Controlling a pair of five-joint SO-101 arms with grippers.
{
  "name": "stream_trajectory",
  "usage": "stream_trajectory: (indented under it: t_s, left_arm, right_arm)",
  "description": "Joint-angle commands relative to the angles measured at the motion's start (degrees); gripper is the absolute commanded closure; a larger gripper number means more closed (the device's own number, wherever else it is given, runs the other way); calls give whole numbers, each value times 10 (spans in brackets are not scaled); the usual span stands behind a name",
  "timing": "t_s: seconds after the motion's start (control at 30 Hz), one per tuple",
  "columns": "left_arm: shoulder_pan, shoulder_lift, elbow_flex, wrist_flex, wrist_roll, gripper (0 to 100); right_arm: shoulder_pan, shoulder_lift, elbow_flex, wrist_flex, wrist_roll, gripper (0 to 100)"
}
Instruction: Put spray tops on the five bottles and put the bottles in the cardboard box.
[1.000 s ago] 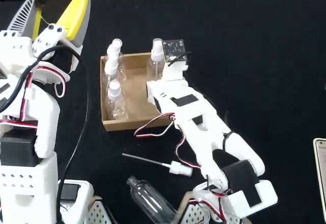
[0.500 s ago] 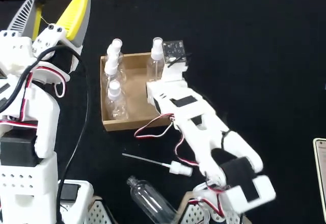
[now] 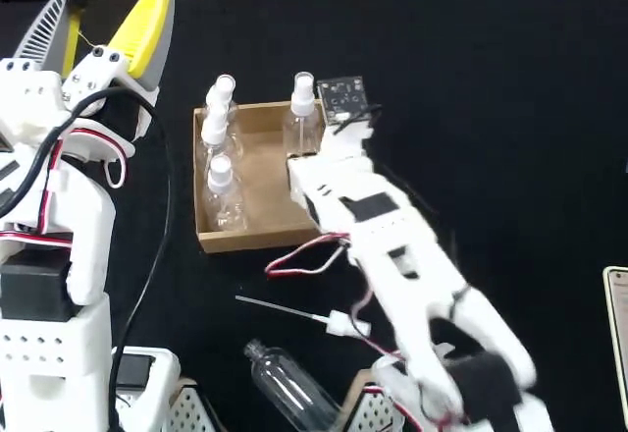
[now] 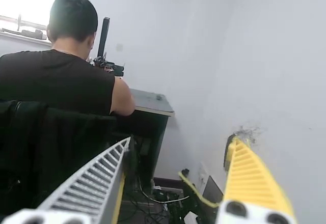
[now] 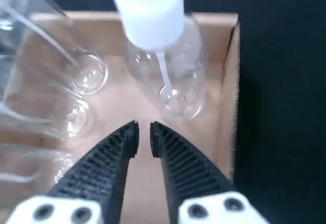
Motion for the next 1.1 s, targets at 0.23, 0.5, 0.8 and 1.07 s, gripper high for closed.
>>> stream_trajectory:
  t_s: [0.23,0.5,0.8,1.07]
  left_arm:
    - [1,-4,-6,-13,-3,726]
    - [1,-4,-6,-13,-3,726]
    - [-62,-4,-8,-20,14,726]
    - [-226,-4,-4,-38,186,726]
  right_arm:
    - [11,-253,-134,489,228,847]
    - [-114,-319,-124,616,229,849]
    - [-348,-290,-25,546,107,846]
    - [-422,-255,36,474,60,845]
